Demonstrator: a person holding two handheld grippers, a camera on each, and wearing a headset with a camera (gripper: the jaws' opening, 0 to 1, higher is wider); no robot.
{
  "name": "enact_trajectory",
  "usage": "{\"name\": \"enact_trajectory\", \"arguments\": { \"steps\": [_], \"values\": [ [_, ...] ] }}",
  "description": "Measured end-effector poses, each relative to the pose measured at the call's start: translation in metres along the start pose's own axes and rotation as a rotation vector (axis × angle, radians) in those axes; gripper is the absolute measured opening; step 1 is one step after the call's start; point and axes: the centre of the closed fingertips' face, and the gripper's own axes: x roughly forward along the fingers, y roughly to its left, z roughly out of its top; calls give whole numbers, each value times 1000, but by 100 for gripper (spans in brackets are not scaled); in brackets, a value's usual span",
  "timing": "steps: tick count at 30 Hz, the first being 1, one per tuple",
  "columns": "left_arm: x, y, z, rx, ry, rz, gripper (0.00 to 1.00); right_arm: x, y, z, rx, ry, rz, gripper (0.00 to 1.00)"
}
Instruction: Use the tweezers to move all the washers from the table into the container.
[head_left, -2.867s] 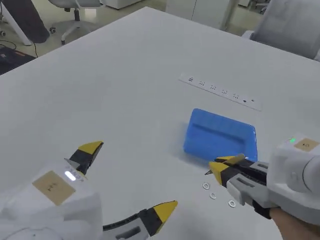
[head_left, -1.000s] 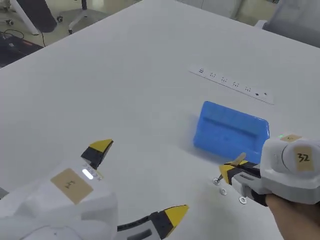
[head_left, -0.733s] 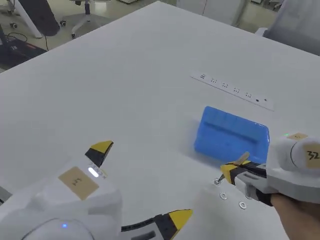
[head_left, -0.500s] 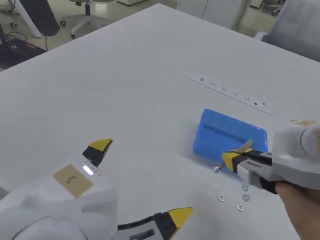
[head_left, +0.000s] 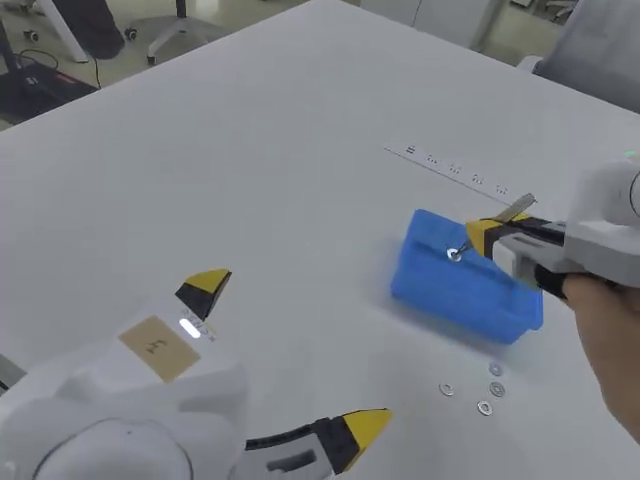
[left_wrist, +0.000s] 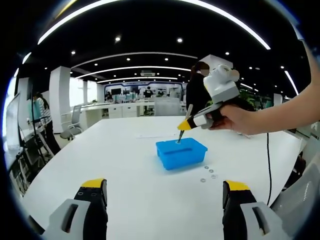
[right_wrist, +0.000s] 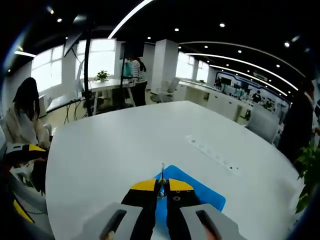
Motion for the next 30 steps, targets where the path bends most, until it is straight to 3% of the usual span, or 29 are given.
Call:
{"name": "enact_trajectory", "arguments": {
  "steps": [5, 10, 22, 30],
  "values": [
    [2, 0, -5, 6, 24, -2, 98, 11, -4, -4, 10, 12, -7, 2],
    [3, -2, -8, 23, 42, -8, 99, 24, -8, -18, 36, 45, -14, 2],
    [4, -1, -12, 23, 61, -6, 98, 45, -6, -39, 104, 97, 1, 2],
    [5, -2, -14, 35, 74, -9, 97, 56, -1, -51, 102, 130, 15, 2]
  ]
}}
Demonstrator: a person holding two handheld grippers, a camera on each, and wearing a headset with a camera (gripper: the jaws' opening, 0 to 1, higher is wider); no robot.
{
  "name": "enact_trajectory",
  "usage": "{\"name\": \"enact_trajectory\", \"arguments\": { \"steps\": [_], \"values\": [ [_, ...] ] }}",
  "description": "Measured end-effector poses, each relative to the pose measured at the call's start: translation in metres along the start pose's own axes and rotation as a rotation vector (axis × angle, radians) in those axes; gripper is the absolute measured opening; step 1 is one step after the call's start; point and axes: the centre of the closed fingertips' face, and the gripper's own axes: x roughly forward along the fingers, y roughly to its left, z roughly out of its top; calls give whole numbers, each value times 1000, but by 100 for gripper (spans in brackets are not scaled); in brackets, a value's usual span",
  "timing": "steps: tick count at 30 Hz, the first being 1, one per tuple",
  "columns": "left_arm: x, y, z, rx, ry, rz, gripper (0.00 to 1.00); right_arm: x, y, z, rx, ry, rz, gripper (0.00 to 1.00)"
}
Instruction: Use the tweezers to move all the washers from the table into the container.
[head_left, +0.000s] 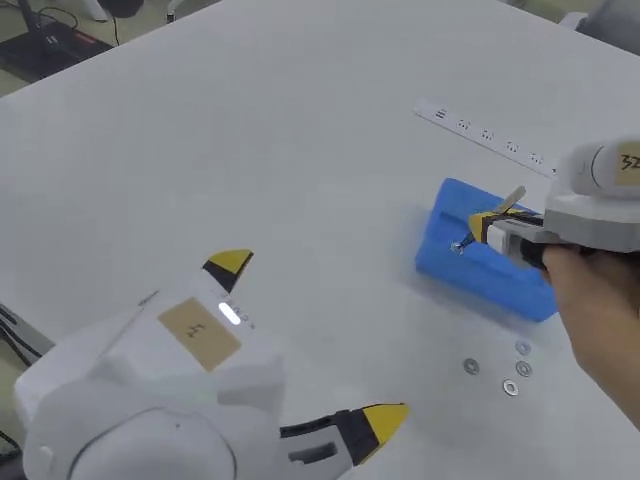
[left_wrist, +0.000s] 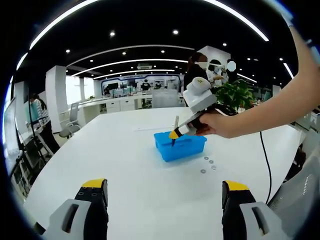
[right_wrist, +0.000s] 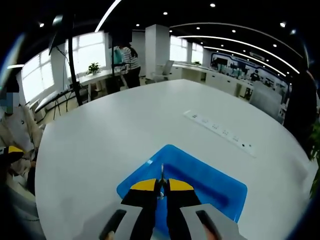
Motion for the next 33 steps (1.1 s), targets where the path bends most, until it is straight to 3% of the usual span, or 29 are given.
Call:
{"name": "enact_trajectory", "arguments": {
  "steps": [8, 21, 26, 33],
  "values": [
    [1, 0, -4, 8, 16, -2, 97, 7, 3, -11, 9, 26, 10, 2],
    [2, -2, -6, 24, 29, -7, 97, 8, 2, -7, 34, 8, 12, 3],
    [1, -1, -7, 17, 30, -7, 97, 7, 0, -7, 75, 13, 19, 3],
    [1, 1, -5, 6, 22, 0, 97, -12, 4, 7, 87, -36, 17, 3]
  ]
}}
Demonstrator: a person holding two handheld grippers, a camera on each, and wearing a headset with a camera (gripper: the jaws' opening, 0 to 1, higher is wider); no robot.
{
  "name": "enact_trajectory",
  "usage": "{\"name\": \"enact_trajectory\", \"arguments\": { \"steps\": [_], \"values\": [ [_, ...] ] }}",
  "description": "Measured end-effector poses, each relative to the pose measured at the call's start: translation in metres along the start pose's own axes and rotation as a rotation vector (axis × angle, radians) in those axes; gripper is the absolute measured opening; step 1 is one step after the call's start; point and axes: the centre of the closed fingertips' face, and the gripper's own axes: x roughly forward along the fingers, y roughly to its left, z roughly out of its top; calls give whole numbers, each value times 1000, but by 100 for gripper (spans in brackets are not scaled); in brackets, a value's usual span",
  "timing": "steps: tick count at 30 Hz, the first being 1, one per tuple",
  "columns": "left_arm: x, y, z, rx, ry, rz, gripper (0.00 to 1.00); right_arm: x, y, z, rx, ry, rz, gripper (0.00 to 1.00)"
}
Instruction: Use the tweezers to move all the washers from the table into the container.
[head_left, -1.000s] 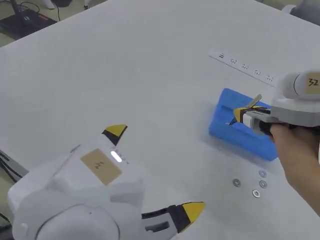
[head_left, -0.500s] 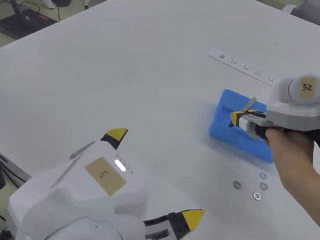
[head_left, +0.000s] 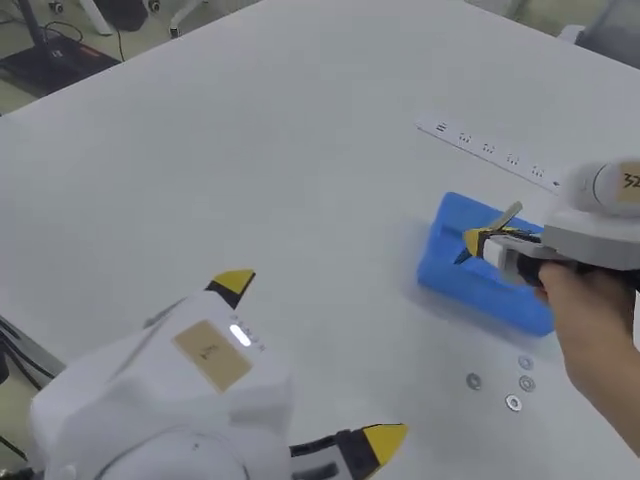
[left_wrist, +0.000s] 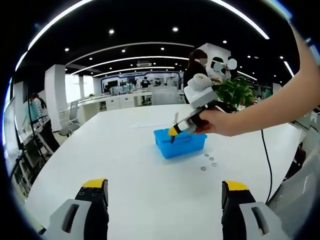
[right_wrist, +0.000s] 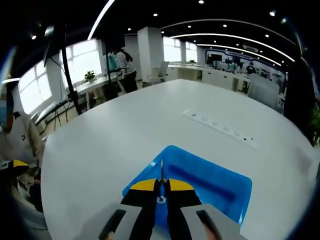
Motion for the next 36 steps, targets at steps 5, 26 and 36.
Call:
{"name": "enact_trajectory", "arguments": {
  "steps": [5, 26, 36],
  "values": [
    [0, -1, 1, -5, -6, -4, 97, -28, 6, 12, -38, -51, 3, 3],
    [-5, -12, 16, -30, -81, -61, 99, -88, 23, -68, -14, 11, -26, 3],
    [-5, -11, 14, -19, -74, -56, 99, -77, 21, -90, 2, 53, -31, 3]
  ]
}}
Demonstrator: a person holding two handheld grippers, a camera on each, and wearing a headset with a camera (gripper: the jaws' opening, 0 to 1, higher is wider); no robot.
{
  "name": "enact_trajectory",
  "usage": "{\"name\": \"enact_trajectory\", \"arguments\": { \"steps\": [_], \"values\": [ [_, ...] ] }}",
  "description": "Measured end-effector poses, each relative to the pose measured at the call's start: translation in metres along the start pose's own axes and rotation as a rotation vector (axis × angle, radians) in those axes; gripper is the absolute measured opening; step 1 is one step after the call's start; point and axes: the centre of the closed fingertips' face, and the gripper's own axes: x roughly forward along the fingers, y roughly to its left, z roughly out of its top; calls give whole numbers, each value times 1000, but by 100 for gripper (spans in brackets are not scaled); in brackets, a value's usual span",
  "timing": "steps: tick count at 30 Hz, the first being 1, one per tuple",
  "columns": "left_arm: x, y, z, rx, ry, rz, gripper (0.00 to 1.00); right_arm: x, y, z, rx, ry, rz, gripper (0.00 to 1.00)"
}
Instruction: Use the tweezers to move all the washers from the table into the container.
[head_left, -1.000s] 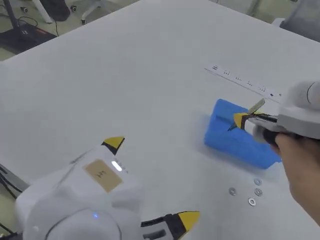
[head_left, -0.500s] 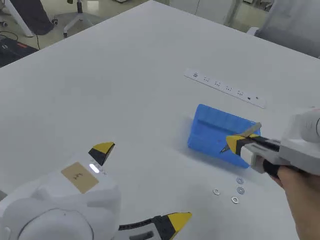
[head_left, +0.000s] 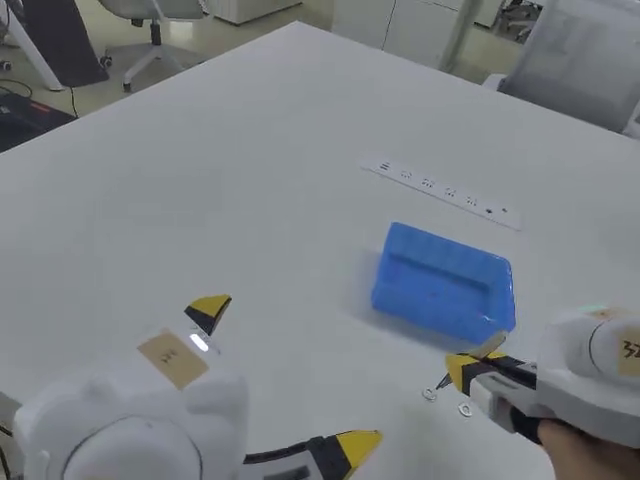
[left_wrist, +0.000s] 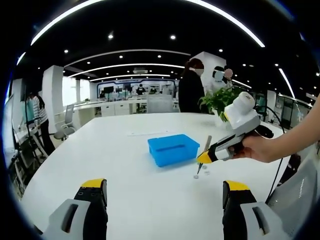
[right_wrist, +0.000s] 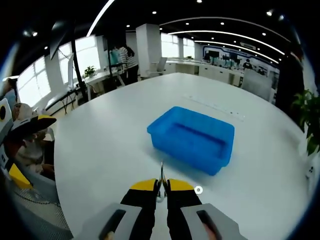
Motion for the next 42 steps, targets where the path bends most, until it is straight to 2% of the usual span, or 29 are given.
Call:
{"name": "enact_trajectory", "arguments": {
  "steps": [4, 13, 16, 23, 26, 33, 37, 42],
  "values": [
    [0, 2, -1, 1, 3, 7, 99, 4, 0, 1, 5, -4, -2, 4],
    [1, 2, -3, 8, 11, 9, 99, 7, 0, -9, 16, 21, 3, 4],
    [1, 3, -4, 8, 13, 11, 99, 7, 2, -8, 13, 11, 3, 4],
    [1, 2, -4, 9, 19, 11, 98, 5, 6, -8, -72, 21, -11, 3],
    [1, 2, -6, 16, 29, 11, 98, 5, 7, -8, -73, 21, -8, 2],
    [1, 4, -5, 17, 24, 23, 97, 6, 0, -5, 31, 28, 12, 2],
    [0, 5, -4, 15, 22, 23, 97, 4, -1, -3, 35, 23, 17, 2],
    [0, 6, -3, 16, 16, 29, 97, 0, -1, 6, 86, -2, 35, 2]
  ]
}}
